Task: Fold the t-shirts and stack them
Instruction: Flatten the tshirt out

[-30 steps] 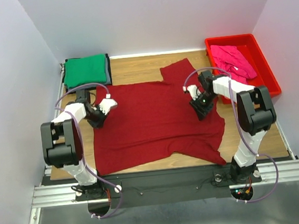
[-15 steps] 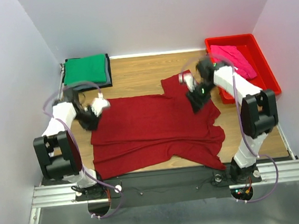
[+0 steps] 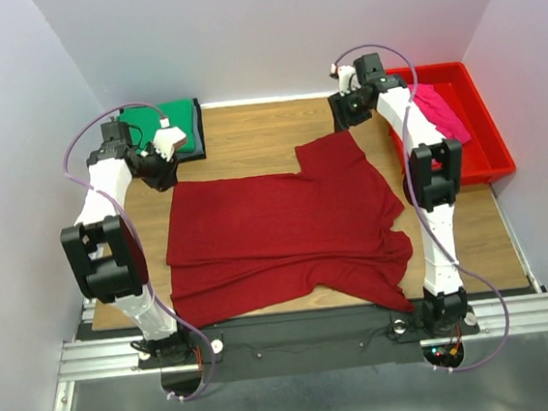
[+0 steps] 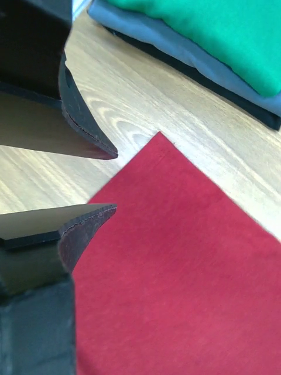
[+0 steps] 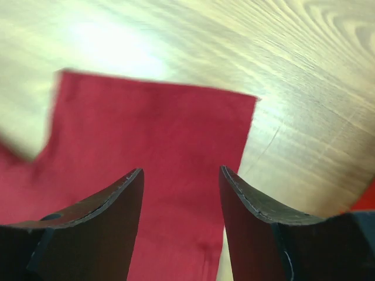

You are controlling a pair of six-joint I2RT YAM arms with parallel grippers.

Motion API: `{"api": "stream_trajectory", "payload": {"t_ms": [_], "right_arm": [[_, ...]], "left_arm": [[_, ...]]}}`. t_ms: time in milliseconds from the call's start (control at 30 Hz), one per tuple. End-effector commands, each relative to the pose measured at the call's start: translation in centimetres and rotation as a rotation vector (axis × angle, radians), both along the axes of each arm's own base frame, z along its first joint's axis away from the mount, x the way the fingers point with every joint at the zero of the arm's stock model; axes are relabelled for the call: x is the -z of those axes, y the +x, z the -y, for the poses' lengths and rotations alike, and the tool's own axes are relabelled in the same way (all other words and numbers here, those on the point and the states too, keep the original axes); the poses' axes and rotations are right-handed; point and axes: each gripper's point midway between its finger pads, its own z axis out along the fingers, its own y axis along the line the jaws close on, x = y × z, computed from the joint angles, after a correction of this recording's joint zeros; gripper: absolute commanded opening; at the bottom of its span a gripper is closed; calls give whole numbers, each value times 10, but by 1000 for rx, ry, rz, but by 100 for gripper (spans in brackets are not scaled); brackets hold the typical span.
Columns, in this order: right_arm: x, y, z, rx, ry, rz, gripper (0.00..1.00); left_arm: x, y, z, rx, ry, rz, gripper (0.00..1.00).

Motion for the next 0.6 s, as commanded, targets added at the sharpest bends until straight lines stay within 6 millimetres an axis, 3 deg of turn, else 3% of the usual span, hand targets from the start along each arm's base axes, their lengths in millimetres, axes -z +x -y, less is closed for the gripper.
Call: {"api": "stream_trajectory", "payload": {"t_ms": [0, 233, 467, 567], "right_arm": [[-3, 43, 17, 170, -16, 104, 60], [24, 73, 25, 216, -27, 155, 59], [63, 80, 24, 233, -24, 121, 59], [77, 79, 24, 232, -20, 98, 59]], "left_arm": [[-16, 27, 0, -59, -54, 81, 48], [1, 34, -1, -72, -58, 58, 48], [17, 35, -5, -85, -39, 30, 49], [23, 39, -7, -99, -41, 25, 54]]}}
